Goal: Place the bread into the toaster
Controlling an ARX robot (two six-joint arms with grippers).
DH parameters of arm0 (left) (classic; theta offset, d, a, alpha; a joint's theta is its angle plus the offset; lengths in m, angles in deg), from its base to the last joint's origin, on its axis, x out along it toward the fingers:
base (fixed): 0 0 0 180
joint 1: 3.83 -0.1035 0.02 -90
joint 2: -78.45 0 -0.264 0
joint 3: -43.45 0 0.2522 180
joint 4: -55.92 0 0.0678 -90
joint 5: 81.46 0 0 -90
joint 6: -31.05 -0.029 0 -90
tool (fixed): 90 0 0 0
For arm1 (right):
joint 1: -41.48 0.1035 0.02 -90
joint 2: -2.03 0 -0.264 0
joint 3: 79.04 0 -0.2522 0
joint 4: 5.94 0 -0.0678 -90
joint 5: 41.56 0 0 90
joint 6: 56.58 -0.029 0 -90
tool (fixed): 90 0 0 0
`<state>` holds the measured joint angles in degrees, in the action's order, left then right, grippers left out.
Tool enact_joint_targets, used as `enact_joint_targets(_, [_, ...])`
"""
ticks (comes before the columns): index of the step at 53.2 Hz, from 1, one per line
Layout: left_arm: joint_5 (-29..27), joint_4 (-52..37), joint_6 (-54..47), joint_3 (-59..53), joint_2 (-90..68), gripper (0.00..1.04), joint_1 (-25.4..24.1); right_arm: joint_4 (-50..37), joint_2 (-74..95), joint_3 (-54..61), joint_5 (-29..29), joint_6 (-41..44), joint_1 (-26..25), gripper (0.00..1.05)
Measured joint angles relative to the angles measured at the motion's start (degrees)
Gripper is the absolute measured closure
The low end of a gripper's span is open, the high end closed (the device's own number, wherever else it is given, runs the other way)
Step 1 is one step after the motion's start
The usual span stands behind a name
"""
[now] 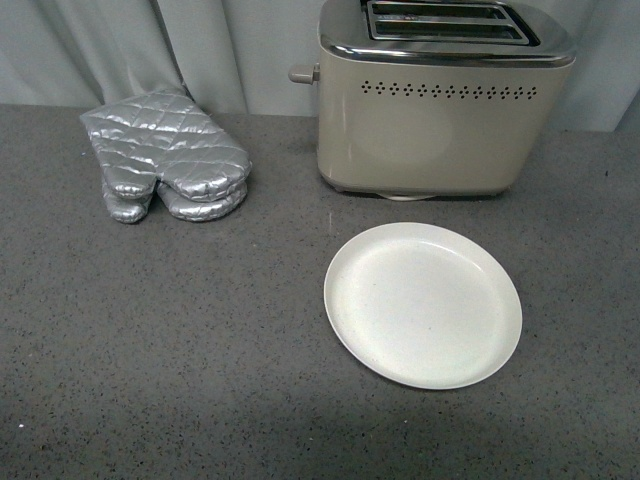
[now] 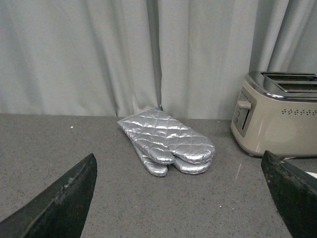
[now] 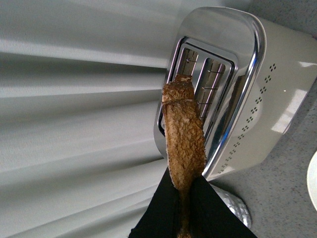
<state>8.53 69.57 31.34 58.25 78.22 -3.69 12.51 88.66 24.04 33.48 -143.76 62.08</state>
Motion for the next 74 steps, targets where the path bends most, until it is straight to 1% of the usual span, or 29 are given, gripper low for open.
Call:
enact_joint_targets(15, [0.0,0.0,0.0,0.0,0.0,0.07,0.0,0.3,7.2,-5.5,-0.8,-4.0,0.1,1.04])
enact_joint_targets(28, [0.0,0.0,0.0,0.0,0.0,0.07,0.0,3.0,12.2,-10.0,-0.8,-6.2,-0.2,1.04])
enact_joint_targets(51, [0.0,0.0,0.0,0.0,0.0,0.07,0.0,5.5,16.0,-12.7,0.2,-8.6,-0.6,1.03])
enact_joint_targets(60, [0.0,0.0,0.0,0.0,0.0,0.07,0.0,4.9,16.2,-13.1,0.0,-7.4,-0.7,0.78])
enact_joint_targets(64, [0.0,0.0,0.0,0.0,0.0,0.07,0.0,4.0,16.0,-13.1,-0.8,-5.2,-0.7,0.66])
enact_joint_targets(74, [0.0,0.0,0.0,0.0,0.0,0.07,0.0,3.0,14.0,-13.2,-1.9,-0.3,-1.4,0.39])
